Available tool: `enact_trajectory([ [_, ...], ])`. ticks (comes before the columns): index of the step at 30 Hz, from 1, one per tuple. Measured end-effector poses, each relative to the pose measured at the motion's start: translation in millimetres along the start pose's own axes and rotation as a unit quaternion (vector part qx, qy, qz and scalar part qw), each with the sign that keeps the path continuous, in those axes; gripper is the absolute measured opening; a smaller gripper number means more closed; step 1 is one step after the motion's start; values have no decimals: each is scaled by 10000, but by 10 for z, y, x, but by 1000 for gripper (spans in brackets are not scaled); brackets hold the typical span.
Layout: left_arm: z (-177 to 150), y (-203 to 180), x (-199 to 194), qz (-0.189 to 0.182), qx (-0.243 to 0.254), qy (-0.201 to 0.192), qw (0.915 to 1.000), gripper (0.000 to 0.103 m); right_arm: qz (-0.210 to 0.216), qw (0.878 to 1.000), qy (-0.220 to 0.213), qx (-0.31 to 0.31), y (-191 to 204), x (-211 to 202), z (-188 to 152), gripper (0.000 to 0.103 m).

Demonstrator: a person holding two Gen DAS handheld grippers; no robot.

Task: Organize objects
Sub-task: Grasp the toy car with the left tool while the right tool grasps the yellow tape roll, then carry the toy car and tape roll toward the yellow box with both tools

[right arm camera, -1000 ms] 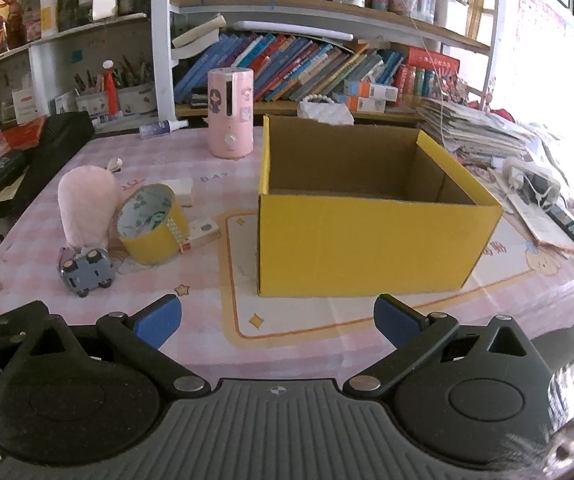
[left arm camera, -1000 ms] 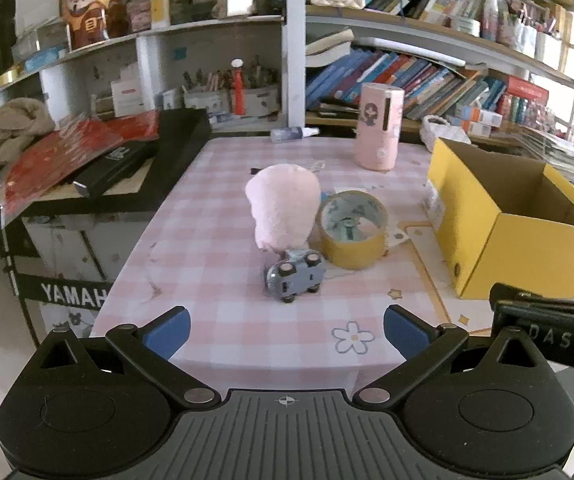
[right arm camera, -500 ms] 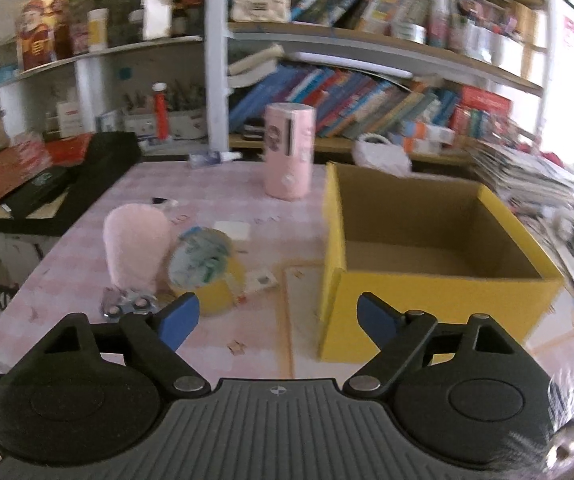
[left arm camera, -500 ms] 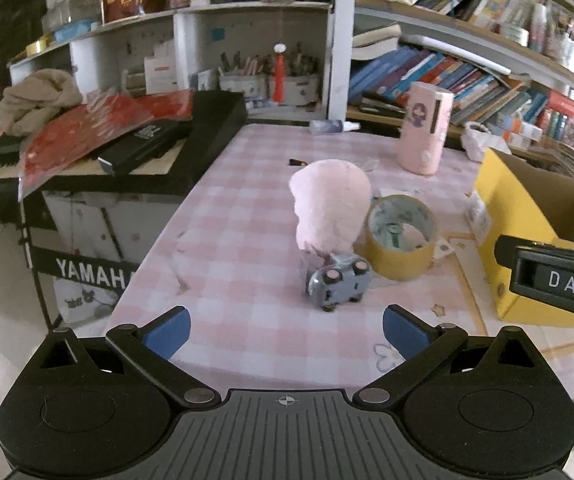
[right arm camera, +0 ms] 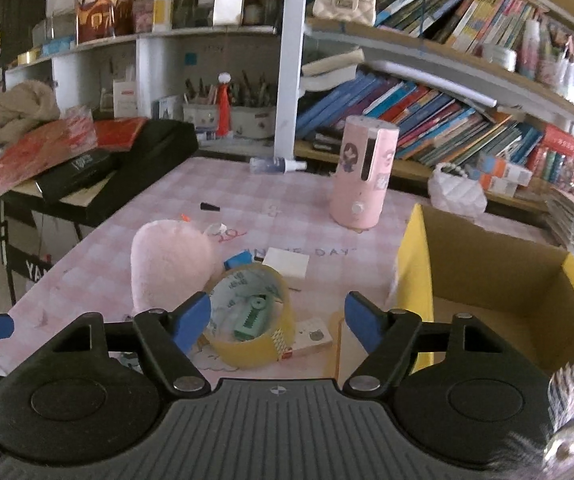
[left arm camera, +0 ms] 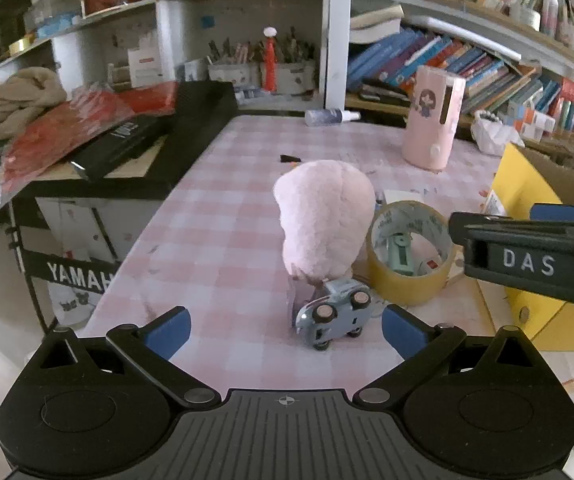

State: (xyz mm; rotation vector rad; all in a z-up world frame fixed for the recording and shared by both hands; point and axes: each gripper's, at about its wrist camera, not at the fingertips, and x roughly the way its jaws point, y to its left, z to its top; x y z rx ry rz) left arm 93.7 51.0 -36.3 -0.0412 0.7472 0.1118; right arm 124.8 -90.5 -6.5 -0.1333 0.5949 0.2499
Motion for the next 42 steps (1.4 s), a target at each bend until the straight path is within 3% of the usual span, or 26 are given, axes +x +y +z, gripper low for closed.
enact_trajectory([
  [5, 63, -65, 220, -25, 92, 185, 9998, 95, 205, 9994, 254, 104, -70, 262, 75, 71],
  [17, 112, -238, 651, -189, 266, 555, 9979, 83, 325, 9935, 1082, -111, -112, 974, 70, 44],
  [20, 113, -258, 733, -211, 315, 669, 9970, 68, 421, 9921, 1181, -102, -141, 1064, 70, 29],
  [22, 132, -256, 747, -222, 292, 710, 9968, 67, 419, 9920, 1184, -100, -160, 1103, 76, 15],
  [24, 147, -233, 727, -299, 201, 743, 9966, 67, 474, 9925, 1125, -47, -188, 1093, 96, 11],
  [30, 169, -133, 506, -624, -106, 520, 9966, 67, 461, 9954, 825, 167, -263, 919, 137, 10],
  [42, 54, 134, -60, -627, -329, 89, 9974, 67, 470, 9972, 488, 313, -227, 269, 20, 10],
])
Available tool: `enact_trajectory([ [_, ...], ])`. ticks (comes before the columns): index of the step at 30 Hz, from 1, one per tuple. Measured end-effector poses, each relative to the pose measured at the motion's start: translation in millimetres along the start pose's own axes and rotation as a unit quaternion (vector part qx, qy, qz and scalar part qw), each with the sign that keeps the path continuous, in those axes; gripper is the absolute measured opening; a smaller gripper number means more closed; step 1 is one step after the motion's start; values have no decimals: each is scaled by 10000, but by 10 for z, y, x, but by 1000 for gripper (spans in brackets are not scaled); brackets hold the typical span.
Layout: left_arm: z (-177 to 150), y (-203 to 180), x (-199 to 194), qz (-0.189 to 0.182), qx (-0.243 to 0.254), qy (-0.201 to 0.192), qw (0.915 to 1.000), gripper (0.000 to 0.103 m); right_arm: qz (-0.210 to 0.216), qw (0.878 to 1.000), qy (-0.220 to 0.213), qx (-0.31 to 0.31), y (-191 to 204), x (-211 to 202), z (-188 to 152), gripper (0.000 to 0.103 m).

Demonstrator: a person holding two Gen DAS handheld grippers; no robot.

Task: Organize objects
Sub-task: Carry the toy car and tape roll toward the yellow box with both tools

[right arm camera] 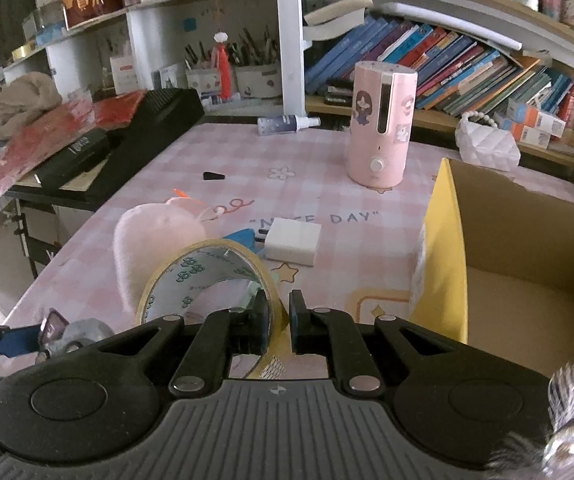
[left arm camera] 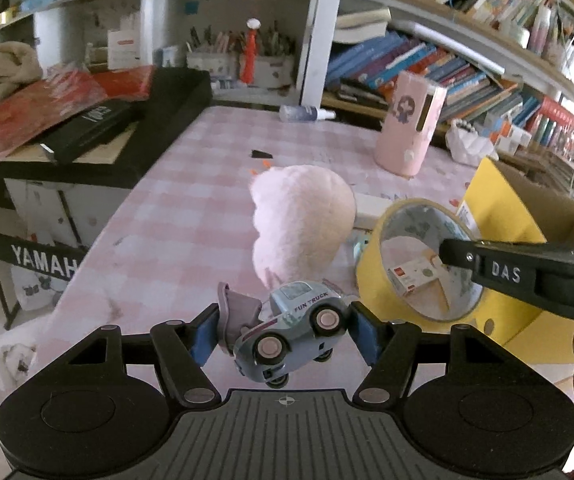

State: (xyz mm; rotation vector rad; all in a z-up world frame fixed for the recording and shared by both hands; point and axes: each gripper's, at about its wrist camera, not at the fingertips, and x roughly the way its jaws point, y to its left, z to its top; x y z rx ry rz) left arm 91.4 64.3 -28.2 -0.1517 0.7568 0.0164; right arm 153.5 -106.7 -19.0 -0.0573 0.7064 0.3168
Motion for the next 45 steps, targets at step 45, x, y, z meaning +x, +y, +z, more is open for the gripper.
enact_trajectory([
  [45, -784, -495, -1117, -1427, 1500, -335, 9778, 67, -1227, 9749, 96, 1853, -254, -1762, -1514, 10],
])
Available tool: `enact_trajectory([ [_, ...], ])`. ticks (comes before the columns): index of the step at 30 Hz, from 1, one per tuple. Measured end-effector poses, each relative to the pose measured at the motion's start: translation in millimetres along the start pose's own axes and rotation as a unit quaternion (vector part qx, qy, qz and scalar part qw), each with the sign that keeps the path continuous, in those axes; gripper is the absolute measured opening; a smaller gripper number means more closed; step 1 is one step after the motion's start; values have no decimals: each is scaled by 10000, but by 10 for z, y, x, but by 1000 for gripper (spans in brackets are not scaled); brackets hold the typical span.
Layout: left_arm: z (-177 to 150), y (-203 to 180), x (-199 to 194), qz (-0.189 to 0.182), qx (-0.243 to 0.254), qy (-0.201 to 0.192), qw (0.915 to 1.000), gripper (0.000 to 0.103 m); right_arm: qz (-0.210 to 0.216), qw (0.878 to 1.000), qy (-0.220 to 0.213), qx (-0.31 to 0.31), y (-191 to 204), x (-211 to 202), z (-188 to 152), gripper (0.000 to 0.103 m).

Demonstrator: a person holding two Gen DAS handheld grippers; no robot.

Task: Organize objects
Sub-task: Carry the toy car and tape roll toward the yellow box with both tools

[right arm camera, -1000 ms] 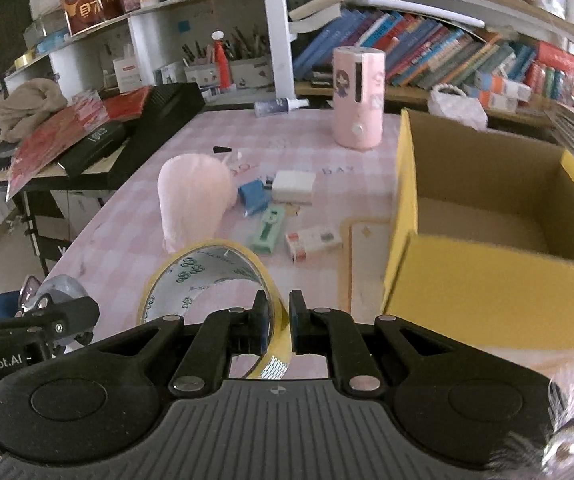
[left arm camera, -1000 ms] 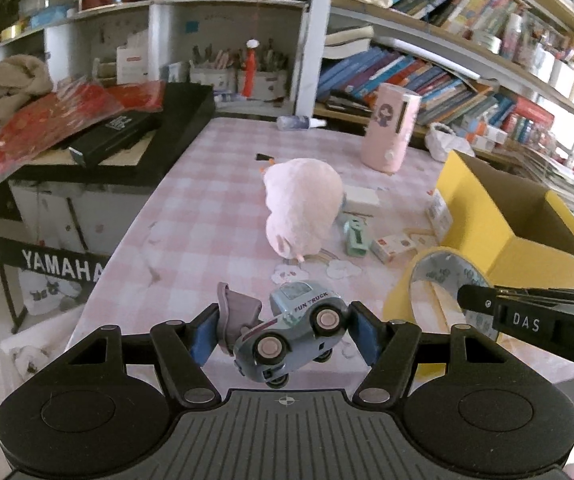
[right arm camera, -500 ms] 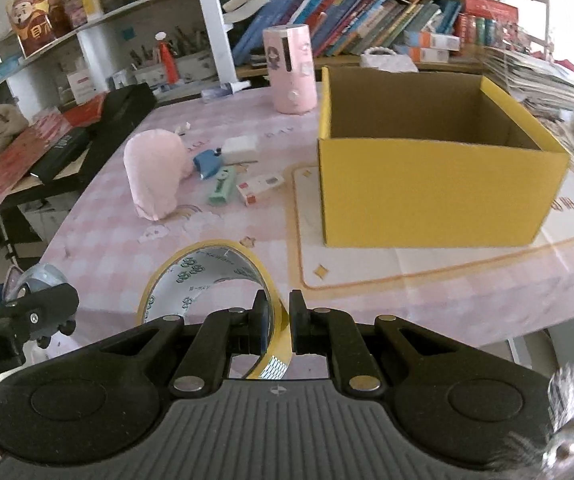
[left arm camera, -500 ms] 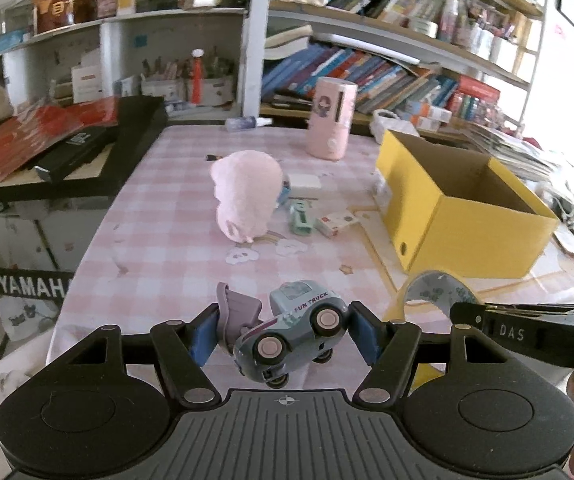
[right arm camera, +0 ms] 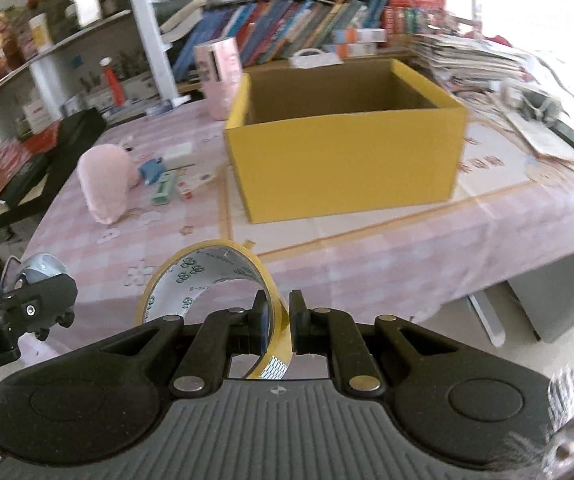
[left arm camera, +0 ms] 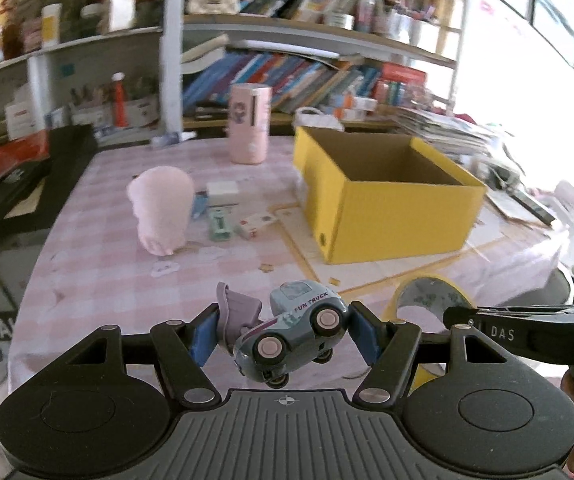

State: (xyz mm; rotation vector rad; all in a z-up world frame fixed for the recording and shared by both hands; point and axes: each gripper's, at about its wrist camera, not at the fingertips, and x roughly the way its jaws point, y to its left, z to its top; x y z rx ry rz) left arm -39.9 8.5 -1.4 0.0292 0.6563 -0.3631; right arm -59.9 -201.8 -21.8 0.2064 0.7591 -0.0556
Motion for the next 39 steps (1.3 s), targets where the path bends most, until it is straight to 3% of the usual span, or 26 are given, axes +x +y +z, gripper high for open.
enact_trajectory([
  [15, 0, -253, 74, -407, 188, 53, 9990, 67, -375, 9987, 61, 343, -299, -141, -108, 10],
  [39, 151, -383, 249, -344, 313, 0, 9989, 67, -299, 9987, 185, 366, -423, 31, 36, 10],
])
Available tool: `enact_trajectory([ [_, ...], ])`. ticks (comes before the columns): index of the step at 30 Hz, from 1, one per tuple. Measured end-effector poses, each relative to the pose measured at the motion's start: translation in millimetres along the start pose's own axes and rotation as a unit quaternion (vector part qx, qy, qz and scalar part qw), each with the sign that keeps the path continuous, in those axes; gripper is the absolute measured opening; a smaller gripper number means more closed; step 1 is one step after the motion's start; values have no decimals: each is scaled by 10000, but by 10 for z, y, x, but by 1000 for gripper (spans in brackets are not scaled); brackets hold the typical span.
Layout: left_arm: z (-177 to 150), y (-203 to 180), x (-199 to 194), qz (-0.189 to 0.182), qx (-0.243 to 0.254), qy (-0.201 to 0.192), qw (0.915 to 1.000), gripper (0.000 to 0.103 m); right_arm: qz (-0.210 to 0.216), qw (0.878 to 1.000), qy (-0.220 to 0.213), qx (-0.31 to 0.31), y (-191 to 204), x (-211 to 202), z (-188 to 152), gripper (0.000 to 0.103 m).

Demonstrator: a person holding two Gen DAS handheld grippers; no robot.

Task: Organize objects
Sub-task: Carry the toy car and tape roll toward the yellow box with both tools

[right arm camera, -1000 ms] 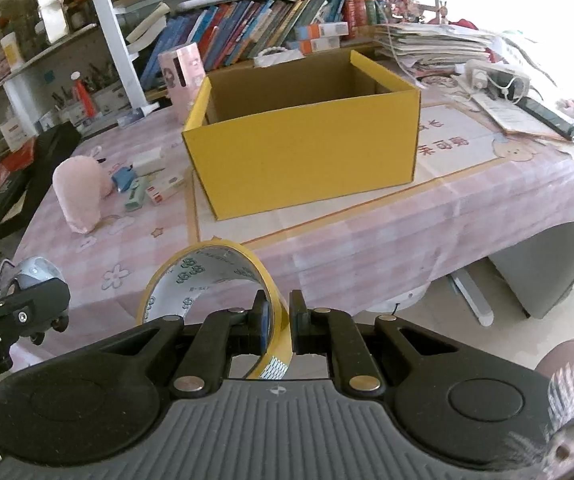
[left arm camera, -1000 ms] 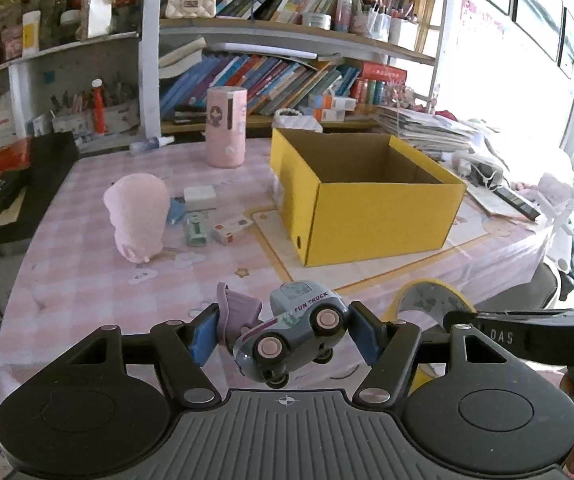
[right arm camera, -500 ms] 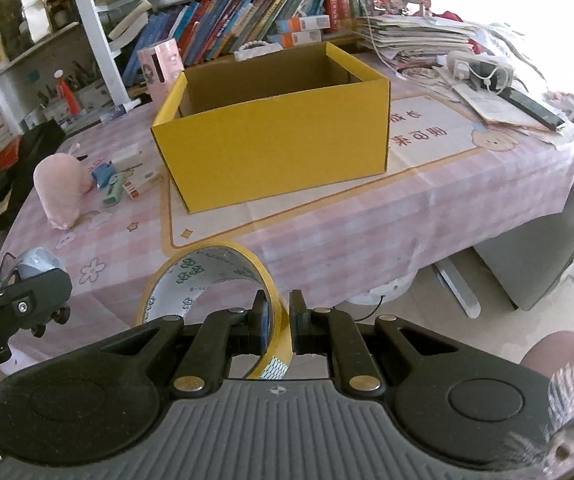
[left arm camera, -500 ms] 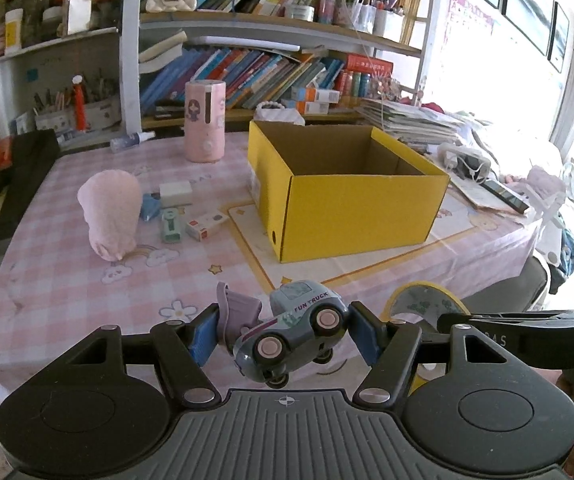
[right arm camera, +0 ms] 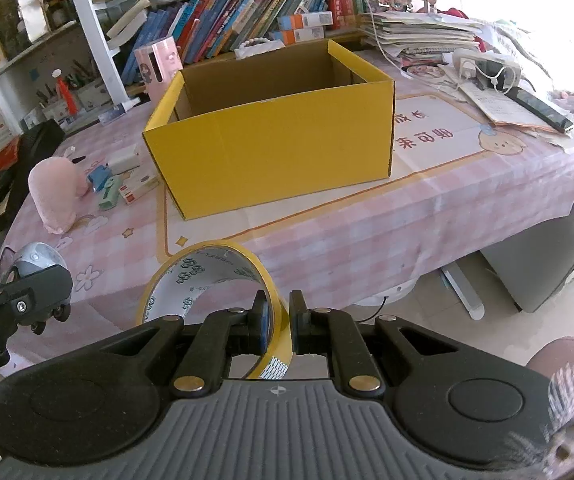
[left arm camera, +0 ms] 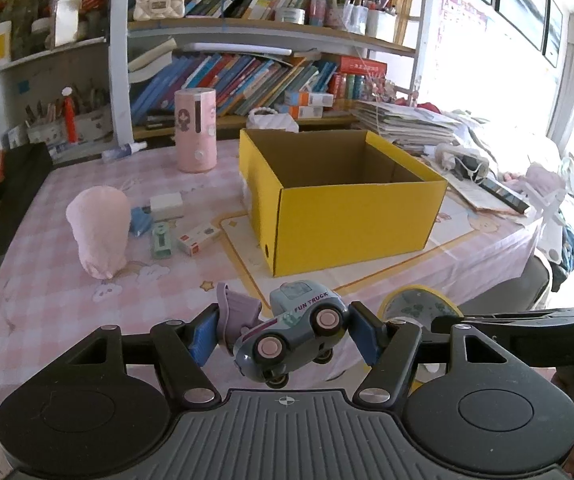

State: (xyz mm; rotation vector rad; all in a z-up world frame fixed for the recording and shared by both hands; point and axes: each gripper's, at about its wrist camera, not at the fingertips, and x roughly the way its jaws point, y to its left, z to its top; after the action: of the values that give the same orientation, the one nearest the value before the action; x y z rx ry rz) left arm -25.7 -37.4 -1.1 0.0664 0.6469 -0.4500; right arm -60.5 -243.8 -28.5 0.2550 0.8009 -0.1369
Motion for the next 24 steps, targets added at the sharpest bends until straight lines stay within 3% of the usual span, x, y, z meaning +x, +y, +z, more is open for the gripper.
enact_trajectory([
  [16, 140, -142, 112, -220, 367, -258, 9988, 67, -89, 9999, -65, 64, -83, 88, 122, 10],
  [24, 378, -285, 186, -382, 516, -641, 9959, 67, -195, 9981, -570, -115, -130, 56, 388, 10],
])
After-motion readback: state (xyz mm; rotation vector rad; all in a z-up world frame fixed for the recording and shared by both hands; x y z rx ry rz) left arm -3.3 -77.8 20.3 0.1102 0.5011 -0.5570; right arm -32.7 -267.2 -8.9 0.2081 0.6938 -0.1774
